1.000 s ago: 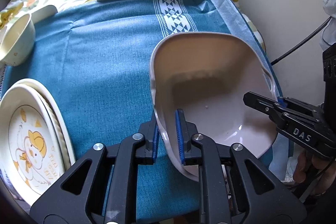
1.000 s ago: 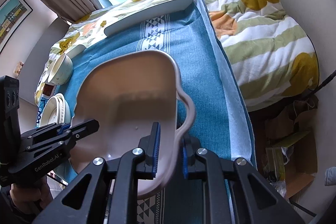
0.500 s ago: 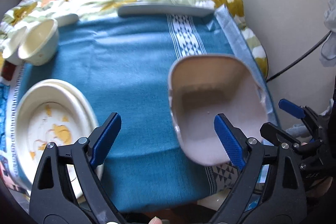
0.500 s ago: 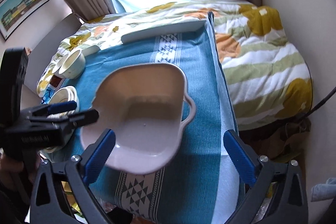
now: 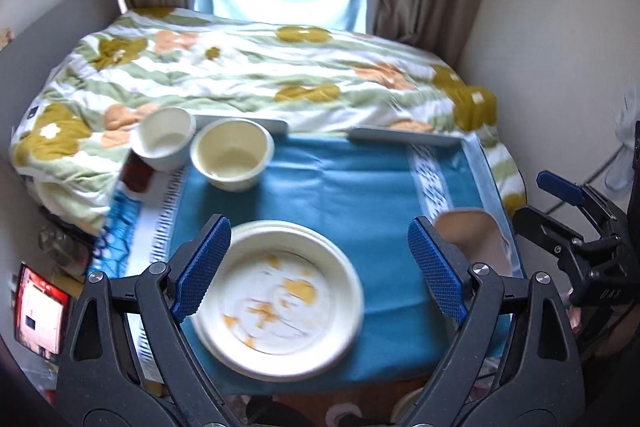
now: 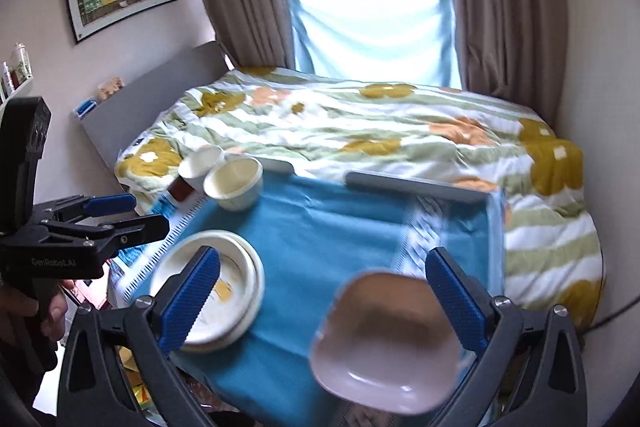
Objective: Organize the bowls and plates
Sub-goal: 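Lower the pink dish onto the cloth and open the right gripper, then move the right gripper to the cream bowl and grasp its rim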
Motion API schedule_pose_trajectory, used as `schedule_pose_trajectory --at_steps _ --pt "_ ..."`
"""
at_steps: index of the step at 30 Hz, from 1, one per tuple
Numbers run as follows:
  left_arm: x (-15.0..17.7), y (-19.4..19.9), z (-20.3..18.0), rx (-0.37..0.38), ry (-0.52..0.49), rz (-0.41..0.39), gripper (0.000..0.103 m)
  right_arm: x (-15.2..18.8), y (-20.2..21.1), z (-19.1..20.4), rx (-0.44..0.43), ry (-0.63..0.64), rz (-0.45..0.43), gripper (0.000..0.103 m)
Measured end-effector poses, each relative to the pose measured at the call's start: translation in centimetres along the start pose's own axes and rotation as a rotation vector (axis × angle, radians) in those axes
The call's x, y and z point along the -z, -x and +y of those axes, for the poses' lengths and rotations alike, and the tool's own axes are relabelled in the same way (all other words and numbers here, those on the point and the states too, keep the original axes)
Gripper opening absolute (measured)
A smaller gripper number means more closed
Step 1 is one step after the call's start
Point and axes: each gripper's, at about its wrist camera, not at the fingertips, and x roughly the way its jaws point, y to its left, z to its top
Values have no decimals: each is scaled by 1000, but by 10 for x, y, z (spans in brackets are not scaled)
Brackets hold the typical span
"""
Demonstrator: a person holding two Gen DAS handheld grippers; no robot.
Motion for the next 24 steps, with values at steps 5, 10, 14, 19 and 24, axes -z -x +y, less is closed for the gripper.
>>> schedule_pose_trajectory --at_steps 5,10,14,19,24 --pt "-32 -11 78 19 64 0 90 -41 -48 39 33 -10 51 102" --pt "-54 -56 141 97 138 89 89 -67 -114 57 -13 -108 120 102" --pt "-58 -111 173 167 206 196 81 -76 -170 68 5 -159 193 100" --pt "-53 -170 185 195 245 292 62 -70 -235 73 -22 -231 315 73" --pt "-47 -219 189 201 265 369 47 -58 -285 72 -49 -258 407 58"
